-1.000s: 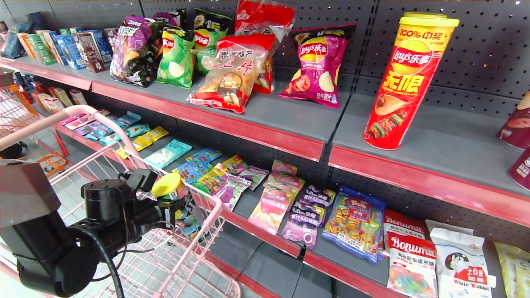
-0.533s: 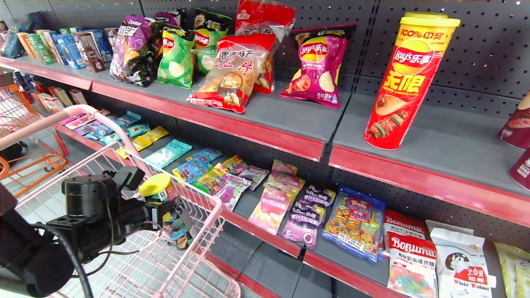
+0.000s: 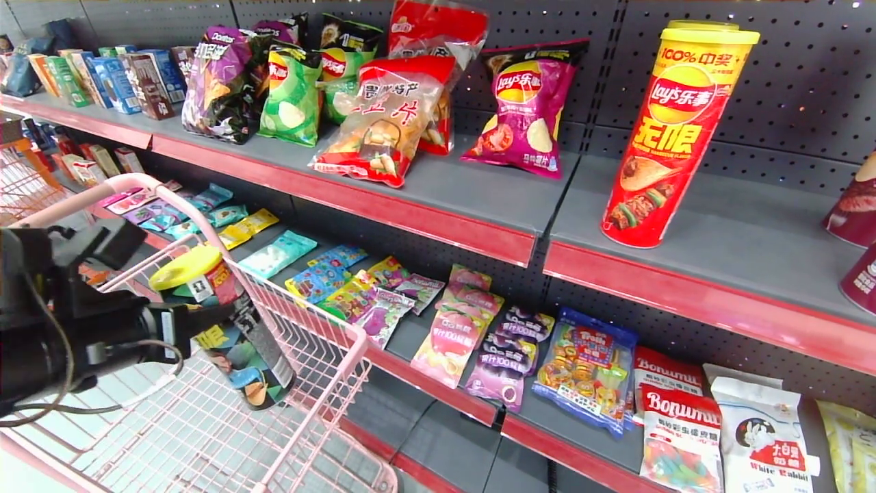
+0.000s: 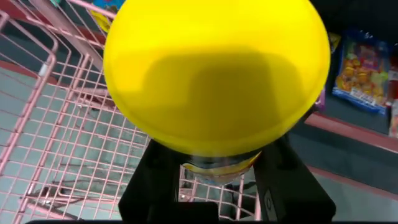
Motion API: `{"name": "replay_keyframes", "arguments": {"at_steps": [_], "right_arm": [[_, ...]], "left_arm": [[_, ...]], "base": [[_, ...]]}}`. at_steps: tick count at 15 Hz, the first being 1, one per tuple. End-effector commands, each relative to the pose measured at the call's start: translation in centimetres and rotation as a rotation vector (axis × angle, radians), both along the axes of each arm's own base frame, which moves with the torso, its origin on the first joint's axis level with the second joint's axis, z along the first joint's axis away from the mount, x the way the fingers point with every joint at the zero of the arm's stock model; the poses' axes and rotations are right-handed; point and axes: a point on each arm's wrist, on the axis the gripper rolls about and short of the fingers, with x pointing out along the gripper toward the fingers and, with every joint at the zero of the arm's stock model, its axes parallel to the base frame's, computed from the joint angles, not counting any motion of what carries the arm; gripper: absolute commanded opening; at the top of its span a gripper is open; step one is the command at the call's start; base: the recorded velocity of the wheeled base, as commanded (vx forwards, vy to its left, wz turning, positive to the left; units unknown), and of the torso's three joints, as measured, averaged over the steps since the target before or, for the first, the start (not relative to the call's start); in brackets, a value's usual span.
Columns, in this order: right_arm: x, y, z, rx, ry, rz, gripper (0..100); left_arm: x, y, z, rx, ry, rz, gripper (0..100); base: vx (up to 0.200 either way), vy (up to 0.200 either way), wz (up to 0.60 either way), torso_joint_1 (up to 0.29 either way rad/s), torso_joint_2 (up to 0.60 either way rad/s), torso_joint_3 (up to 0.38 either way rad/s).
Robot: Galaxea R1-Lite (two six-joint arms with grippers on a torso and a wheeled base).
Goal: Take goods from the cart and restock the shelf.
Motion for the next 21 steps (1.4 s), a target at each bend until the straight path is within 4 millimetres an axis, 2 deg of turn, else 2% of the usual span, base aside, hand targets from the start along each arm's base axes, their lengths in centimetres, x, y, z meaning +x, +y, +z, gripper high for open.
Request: {"name": "replay_keyframes", "arguments": {"at_steps": [1,2,3,4,6,7,10,14,21], "right_arm": [[0.0,0.0,0.0,0.000,0.000,0.000,100],[0.0,0.0,0.0,0.003,0.001,0.001,100],[0.0,0.0,0.0,0.005,0.001,0.001,100],[0.0,0.0,0.0,0.006,0.001,0.001,100],[0.0,0.0,0.0,0.008,0.001,-0.001,100],[0.0,0.0,0.0,0.009,0.001,-0.001,100],[0.0,0.0,0.0,0.008,0.001,-0.001,100],[0.0,0.0,0.0,0.008,0.001,0.001,100],[0.0,0.0,0.0,0.006,0.001,0.001,100]], "left_arm": [[-5.7,0.4,6.2,-0.013,-0.207,0.000,0],[-7.6,0.4,7.0,-0.013,-0.210,-0.003,0],[-8.6,0.4,7.3,-0.013,-0.203,-0.003,0],[-11.1,0.4,8.0,-0.013,-0.192,-0.005,0],[-12.5,0.4,8.2,-0.014,-0.202,-0.008,0],[-13.9,0.4,8.3,-0.013,-0.235,-0.008,0],[-15.8,0.4,7.8,-0.011,-0.243,-0.007,0],[-17.1,0.4,7.1,-0.011,-0.268,-0.006,0],[-17.7,0.5,6.5,-0.002,-0.272,0.025,0]], "base": [[0.000,0.000,0.00,0.000,0.00,0.000],[0.000,0.000,0.00,0.000,0.00,0.000],[0.000,0.000,0.00,0.000,0.00,0.000],[0.000,0.000,0.00,0.000,0.00,0.000],[0.000,0.000,0.00,0.000,0.00,0.000],[0.000,0.000,0.00,0.000,0.00,0.000],[0.000,0.000,0.00,0.000,0.00,0.000],[0.000,0.000,0.00,0.133,-0.40,-0.264],[0.000,0.000,0.00,0.221,-0.58,-0.362]]}}
